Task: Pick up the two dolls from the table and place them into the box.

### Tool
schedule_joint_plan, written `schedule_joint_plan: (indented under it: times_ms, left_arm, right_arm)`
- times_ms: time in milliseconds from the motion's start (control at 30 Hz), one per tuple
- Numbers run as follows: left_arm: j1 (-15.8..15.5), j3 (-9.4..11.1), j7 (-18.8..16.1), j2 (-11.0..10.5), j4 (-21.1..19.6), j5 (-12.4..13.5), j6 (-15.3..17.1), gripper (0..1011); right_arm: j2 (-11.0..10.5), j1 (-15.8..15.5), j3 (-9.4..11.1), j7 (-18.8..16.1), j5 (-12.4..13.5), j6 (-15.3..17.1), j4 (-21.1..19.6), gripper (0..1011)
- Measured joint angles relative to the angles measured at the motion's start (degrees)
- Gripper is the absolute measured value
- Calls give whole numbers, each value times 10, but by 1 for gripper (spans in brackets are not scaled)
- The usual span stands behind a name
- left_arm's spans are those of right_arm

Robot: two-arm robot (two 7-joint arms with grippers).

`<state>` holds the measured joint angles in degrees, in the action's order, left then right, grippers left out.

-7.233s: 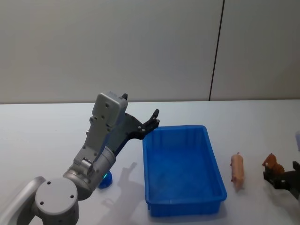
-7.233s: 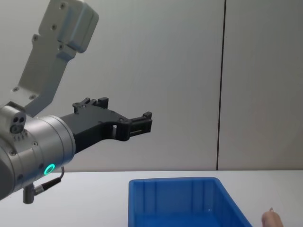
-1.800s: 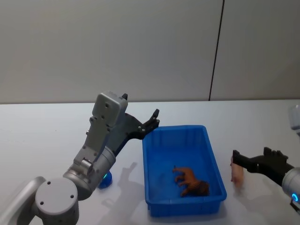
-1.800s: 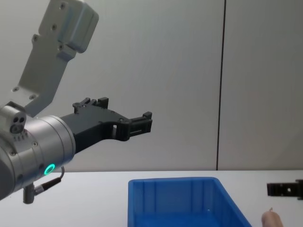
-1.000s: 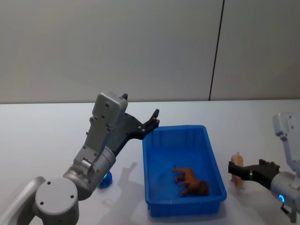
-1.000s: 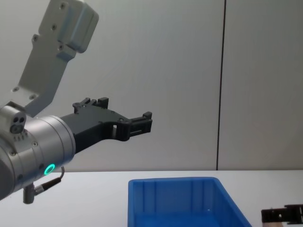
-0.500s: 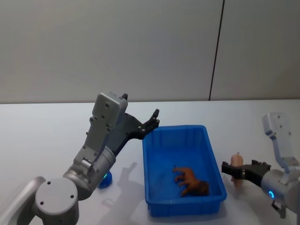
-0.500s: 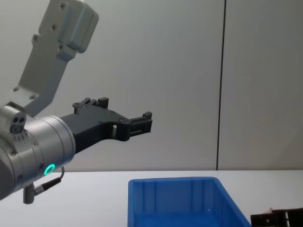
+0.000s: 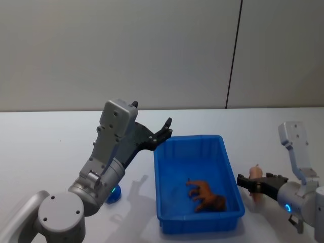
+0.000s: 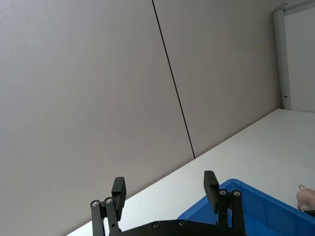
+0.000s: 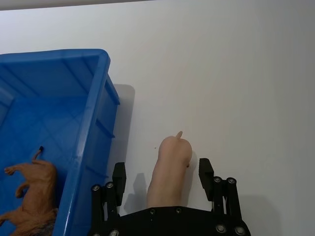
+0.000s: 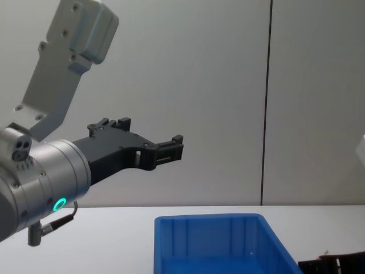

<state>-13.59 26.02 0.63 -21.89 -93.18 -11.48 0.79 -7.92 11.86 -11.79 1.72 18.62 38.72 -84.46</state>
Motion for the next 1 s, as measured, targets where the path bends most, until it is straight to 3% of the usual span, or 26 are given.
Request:
schedule_joint_plan:
  times_ms: [633, 1000]
  left_arm:
    - [0, 0, 0, 0, 0, 0, 0, 1001]
    - [0, 0, 0, 0, 0, 0, 0, 1001]
  right_arm:
    - [4, 6, -1, -1, -2, -2, 10, 364]
    - [2, 5, 0, -5, -12, -21, 3, 343]
